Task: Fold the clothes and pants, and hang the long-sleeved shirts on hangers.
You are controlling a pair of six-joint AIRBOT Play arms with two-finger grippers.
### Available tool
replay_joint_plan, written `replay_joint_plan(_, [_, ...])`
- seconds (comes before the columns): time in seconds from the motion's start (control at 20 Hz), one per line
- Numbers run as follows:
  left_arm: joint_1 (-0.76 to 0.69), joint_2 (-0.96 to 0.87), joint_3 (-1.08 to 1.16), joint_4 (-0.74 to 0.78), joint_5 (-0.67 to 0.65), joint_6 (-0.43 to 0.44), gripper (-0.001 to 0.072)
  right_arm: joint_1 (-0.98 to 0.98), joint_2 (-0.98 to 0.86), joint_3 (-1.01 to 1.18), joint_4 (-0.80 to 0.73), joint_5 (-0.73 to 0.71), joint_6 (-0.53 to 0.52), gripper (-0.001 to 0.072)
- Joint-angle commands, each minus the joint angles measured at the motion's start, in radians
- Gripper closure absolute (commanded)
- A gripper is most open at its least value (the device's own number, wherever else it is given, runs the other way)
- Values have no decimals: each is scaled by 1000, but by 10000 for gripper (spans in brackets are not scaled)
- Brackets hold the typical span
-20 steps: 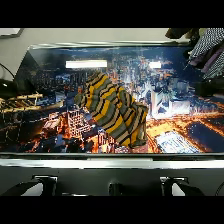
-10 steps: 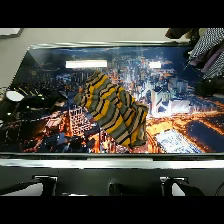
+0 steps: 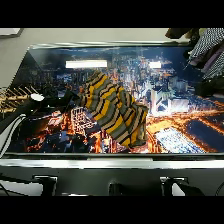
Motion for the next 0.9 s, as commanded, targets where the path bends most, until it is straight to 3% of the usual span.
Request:
replay_joint_plan(0.0, [-31, -55, 22, -33, 66, 3, -13, -1, 1, 0, 1, 16, 31, 680])
replay_joint_plan(0.05, [-34, -66, 22, -44, 68, 2, 11, -1, -2, -1, 0, 20, 60, 666])
replay_joint_plan(0.1, [-35, -71, 22, -57, 68, 3, 224, -1, -6, -2, -1, 37, 101, 616])
replay_joint_plan(0.15, [-35, -69, 22, -58, 63, 5, 609, 0, -15, -2, -5, 77, 137, 505])
replay_joint_plan(0.2, [-35, -65, 23, -58, 61, 13, 689, -1, -28, -8, -8, 132, 174, 422])
replay_joint_plan(0.3, [-35, -61, 40, -57, 53, 16, 689, 0, -64, -42, -3, 242, 257, 326])
replay_joint_plan(0.4, [-35, -53, 60, -56, 51, 47, 690, 0, -105, -141, 66, 329, 289, 162])
replay_joint_plan(0.55, [-35, -47, 85, -56, 37, 55, 690, 0, -113, -373, 126, 249, 290, 31])
replay_joint_plan(0.85, [-35, -42, 90, -56, 4, 55, 690, 0, -114, -769, 405, -11, 251, 32])
